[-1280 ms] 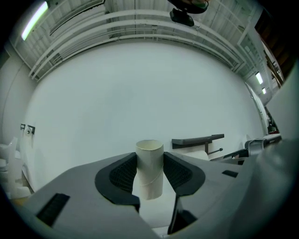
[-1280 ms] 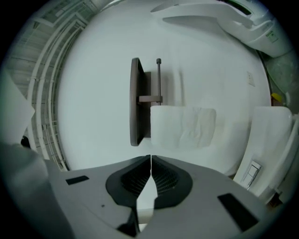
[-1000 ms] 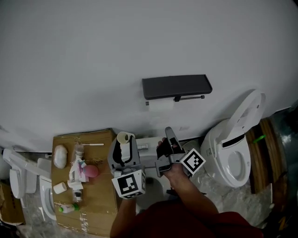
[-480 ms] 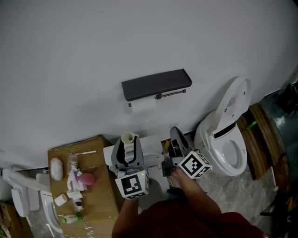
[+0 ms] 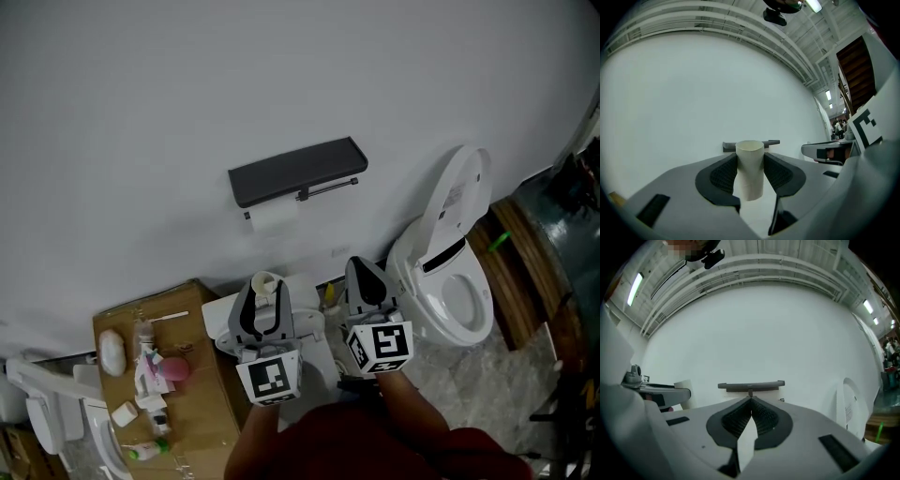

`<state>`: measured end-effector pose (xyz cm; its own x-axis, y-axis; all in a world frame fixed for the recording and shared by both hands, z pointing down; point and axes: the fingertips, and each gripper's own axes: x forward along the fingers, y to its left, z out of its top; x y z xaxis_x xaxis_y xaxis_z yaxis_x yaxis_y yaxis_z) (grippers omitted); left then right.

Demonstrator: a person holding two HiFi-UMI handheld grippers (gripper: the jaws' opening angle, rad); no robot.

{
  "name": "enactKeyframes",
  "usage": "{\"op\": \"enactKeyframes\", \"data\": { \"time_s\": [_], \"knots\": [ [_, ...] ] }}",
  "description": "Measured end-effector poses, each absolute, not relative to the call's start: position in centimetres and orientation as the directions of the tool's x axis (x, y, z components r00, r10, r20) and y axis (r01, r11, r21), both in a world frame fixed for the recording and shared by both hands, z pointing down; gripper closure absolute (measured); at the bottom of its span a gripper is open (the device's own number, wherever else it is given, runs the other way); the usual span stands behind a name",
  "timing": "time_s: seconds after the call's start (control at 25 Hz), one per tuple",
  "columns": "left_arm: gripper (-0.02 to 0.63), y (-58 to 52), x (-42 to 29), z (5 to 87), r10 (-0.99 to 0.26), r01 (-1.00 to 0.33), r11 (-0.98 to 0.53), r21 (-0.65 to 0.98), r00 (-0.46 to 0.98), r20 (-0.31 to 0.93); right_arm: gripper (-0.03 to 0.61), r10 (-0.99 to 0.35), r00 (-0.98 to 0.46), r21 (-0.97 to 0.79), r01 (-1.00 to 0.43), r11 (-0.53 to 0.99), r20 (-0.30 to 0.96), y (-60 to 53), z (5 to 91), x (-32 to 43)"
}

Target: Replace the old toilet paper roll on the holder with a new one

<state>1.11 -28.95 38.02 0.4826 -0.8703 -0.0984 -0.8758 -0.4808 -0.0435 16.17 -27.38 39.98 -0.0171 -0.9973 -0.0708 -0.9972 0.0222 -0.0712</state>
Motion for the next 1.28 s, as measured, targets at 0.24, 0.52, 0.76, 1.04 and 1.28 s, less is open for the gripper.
{"op": "enactKeyframes", "data": {
  "time_s": [0.24,0.52,0.76,1.04,1.28],
  "knots": [
    [0.419,-28.7,2.0,38.1,-0.857,-0.863,-0.504,-0.048,0.506,-0.098,0.560,-0.997,-0.022,-0.044,-0.999,0.025,-0.070,-27.2,40.0,15.9],
    [0.419,-28.8,1.7,38.1,-0.861,-0.867,-0.497,-0.040,0.498,-0.100,0.560,-0.997,-0.019,-0.031,-0.999,0.021,-0.068,-27.1,40.0,15.6],
    [0.419,-28.9,1.4,38.1,-0.866,-0.871,-0.489,-0.043,0.491,-0.098,0.560,-0.997,-0.028,-0.035,-0.999,0.030,-0.070,-27.3,40.0,15.2],
    [0.419,-29.3,0.9,38.7,-0.875,-0.880,-0.474,-0.036,0.476,-0.089,0.560,-0.998,-0.036,-0.040,-0.998,0.038,-0.056,-27.8,40.6,14.9],
    [0.419,-29.5,0.3,38.6,-0.881,-0.885,-0.465,-0.028,0.465,-0.086,0.560,-0.998,-0.033,-0.033,-0.999,0.035,-0.058,-28.1,40.3,14.6]
  ]
}}
